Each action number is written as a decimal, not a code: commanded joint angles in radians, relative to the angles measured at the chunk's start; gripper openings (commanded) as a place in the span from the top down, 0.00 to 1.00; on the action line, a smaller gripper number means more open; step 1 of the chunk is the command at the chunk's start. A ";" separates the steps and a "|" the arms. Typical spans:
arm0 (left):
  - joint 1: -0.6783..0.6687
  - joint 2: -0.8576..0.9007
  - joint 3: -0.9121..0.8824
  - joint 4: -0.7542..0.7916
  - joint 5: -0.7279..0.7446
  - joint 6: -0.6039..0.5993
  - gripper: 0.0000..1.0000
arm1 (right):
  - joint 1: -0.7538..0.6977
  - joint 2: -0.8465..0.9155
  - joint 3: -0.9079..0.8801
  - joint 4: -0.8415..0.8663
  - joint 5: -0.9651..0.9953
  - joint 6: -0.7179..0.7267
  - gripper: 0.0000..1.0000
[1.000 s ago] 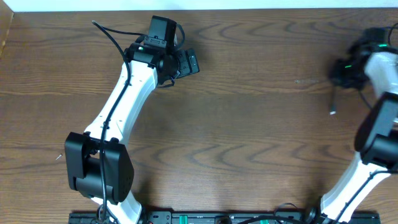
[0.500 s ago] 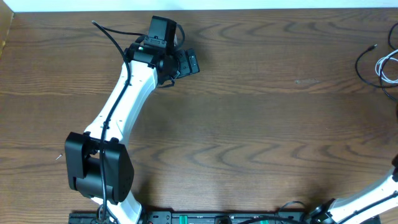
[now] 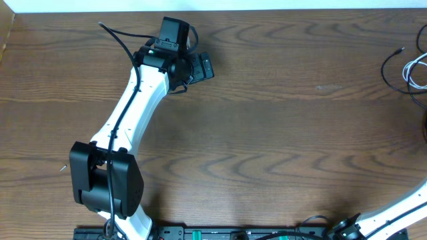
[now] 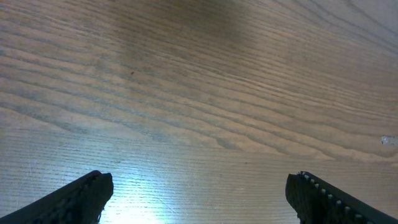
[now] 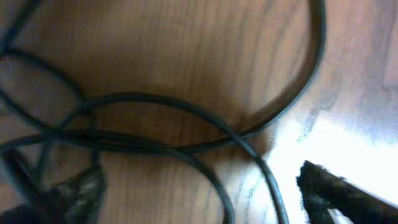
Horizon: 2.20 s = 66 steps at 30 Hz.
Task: Untangle cables
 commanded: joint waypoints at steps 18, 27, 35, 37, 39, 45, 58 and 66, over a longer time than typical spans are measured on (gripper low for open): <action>0.006 -0.006 0.003 -0.003 -0.014 0.006 0.05 | 0.145 -0.344 0.024 -0.021 -0.014 -0.129 0.01; 0.006 -0.006 0.003 -0.003 -0.014 0.006 0.05 | 0.193 -0.456 0.024 -0.048 -0.265 -0.241 0.01; 0.006 -0.006 0.003 -0.003 -0.014 0.006 0.05 | 0.339 -0.613 0.024 -0.163 -0.482 -0.462 0.01; 0.006 -0.006 0.003 -0.003 -0.014 0.006 0.05 | 0.388 -0.654 0.024 -0.209 -0.489 -0.488 0.01; 0.006 -0.006 0.003 -0.003 -0.014 0.006 0.05 | 0.444 -0.699 0.024 -0.262 -0.489 -0.495 0.01; 0.006 -0.006 0.003 -0.003 -0.014 0.006 0.05 | 0.579 -0.808 0.023 -0.428 -0.493 -0.485 0.01; 0.006 -0.006 0.003 -0.003 -0.014 0.006 0.05 | 0.670 -0.853 0.023 -0.716 -0.500 -0.480 0.01; 0.006 -0.006 0.003 -0.003 -0.014 0.006 0.05 | 0.670 -0.851 0.023 -0.713 -0.473 -0.481 0.01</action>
